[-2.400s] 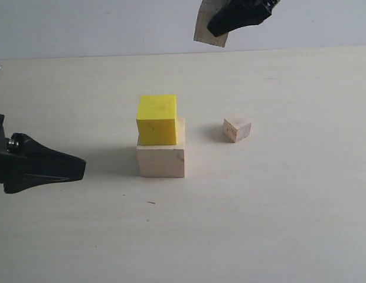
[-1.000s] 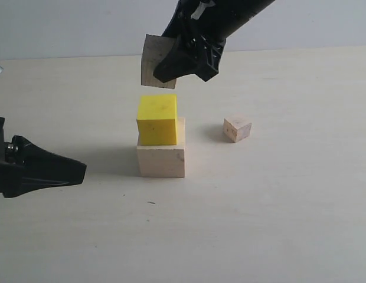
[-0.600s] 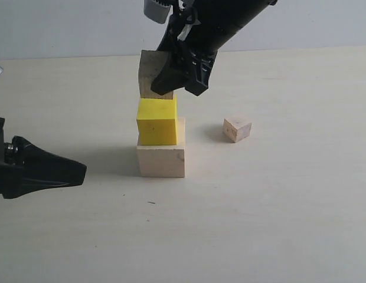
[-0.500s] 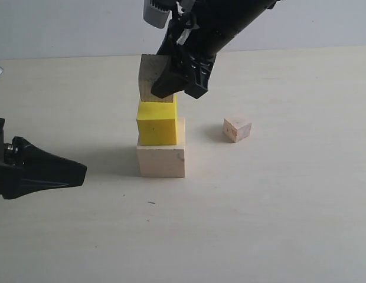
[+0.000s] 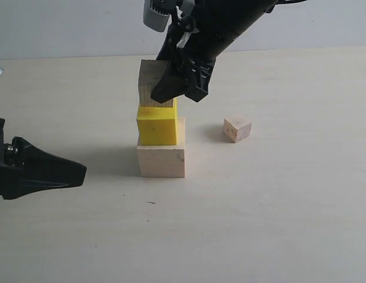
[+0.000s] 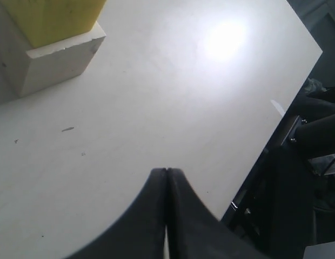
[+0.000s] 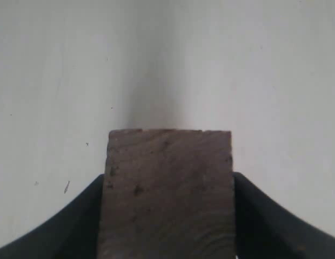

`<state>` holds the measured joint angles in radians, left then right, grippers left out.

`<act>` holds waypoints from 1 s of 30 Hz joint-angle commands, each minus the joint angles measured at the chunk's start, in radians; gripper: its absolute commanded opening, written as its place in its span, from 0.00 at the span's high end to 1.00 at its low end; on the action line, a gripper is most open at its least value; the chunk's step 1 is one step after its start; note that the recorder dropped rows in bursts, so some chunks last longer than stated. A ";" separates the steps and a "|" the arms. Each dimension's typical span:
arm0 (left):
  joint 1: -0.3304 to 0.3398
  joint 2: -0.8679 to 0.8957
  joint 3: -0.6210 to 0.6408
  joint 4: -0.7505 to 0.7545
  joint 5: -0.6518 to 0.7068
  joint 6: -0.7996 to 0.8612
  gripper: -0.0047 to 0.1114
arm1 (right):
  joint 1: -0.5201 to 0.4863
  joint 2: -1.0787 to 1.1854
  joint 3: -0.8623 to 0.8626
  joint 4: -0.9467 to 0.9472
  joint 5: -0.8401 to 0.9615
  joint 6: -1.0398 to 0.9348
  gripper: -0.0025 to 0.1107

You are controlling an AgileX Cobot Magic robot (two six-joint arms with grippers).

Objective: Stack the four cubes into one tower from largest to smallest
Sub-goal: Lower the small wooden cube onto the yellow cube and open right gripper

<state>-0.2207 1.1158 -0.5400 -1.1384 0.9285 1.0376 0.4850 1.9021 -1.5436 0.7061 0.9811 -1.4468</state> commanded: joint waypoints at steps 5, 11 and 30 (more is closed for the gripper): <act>0.002 -0.006 -0.006 -0.001 -0.011 0.004 0.96 | 0.003 0.000 0.000 0.042 -0.003 -0.028 0.98; 0.002 -0.006 -0.006 -0.001 -0.011 0.004 0.96 | 0.003 0.022 0.000 0.042 -0.011 -0.027 0.98; 0.002 -0.006 -0.006 -0.001 -0.011 0.004 0.96 | 0.003 0.034 0.000 0.057 -0.008 -0.035 0.45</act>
<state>-0.2207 1.1158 -0.5400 -1.1347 0.9221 1.0376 0.4850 1.9375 -1.5436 0.7385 0.9720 -1.4762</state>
